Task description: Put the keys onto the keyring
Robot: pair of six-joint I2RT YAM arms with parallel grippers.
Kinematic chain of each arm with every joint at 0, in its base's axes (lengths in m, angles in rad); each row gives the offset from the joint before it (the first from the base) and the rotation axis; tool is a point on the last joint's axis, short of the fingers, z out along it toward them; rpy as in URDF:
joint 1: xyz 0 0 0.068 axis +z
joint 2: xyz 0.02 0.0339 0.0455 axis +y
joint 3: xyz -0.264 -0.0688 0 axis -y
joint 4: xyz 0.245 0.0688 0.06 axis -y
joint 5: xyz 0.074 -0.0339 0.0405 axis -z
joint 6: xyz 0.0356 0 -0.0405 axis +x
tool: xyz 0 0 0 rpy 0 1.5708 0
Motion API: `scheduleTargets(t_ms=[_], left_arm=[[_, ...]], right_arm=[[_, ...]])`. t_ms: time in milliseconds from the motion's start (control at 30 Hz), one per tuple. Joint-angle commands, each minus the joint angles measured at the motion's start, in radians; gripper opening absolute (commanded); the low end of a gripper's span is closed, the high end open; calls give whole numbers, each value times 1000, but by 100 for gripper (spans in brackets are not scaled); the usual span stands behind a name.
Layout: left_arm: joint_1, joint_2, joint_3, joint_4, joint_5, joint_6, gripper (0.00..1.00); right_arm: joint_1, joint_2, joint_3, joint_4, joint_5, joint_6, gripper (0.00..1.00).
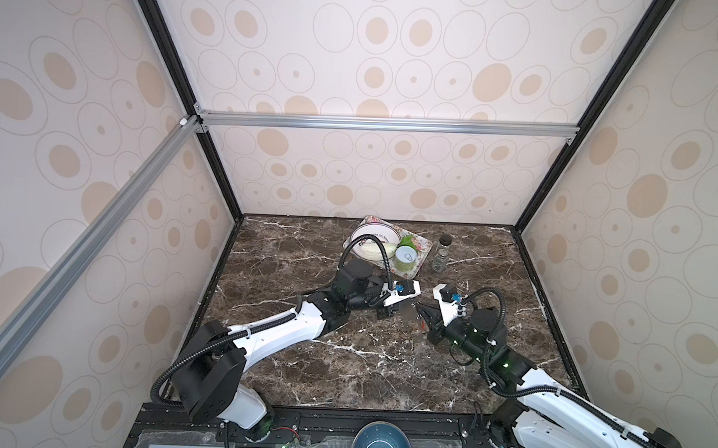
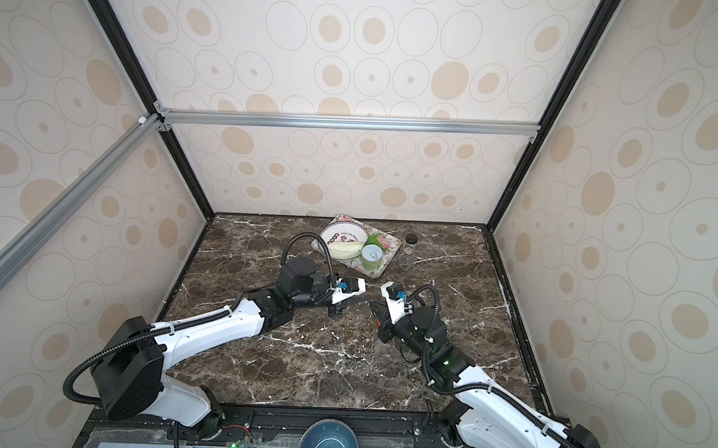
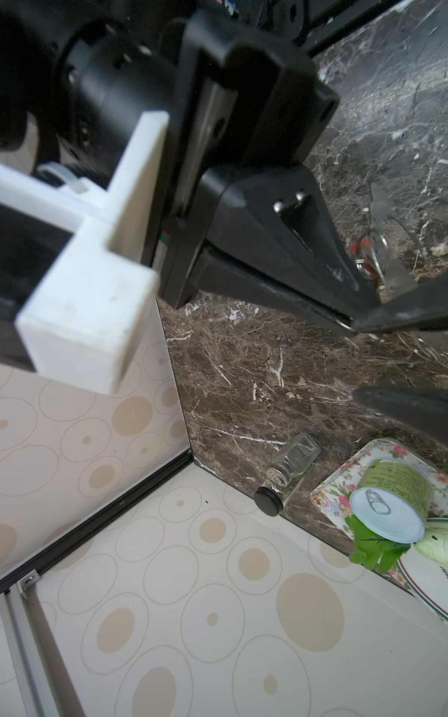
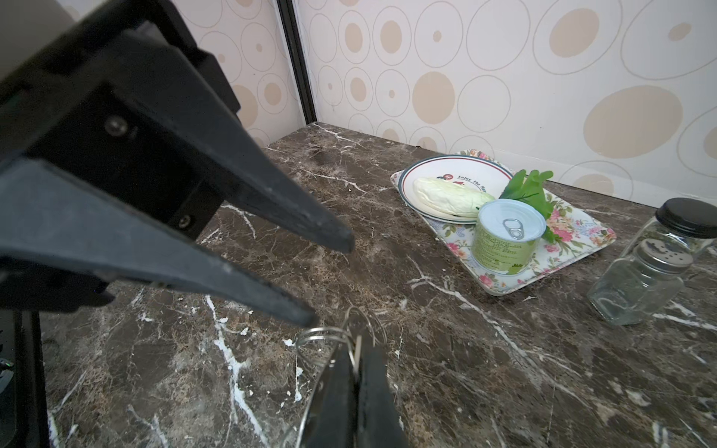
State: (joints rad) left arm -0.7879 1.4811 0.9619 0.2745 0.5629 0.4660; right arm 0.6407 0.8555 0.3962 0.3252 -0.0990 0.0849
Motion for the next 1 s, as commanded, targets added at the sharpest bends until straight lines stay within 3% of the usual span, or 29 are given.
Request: scheduleTargets(t_ms=[0,633,967], left_arm=[[-6,13,55,-64,-12,32,24],[-6,23,79,-115,22,36,30],[-5,52,100,-120,-44,31,12]], right_arm=[[9,6,42,35,9,-13,0],[20,27,53,34,41,-20,0],[31,2,42,30,38,-25,0]])
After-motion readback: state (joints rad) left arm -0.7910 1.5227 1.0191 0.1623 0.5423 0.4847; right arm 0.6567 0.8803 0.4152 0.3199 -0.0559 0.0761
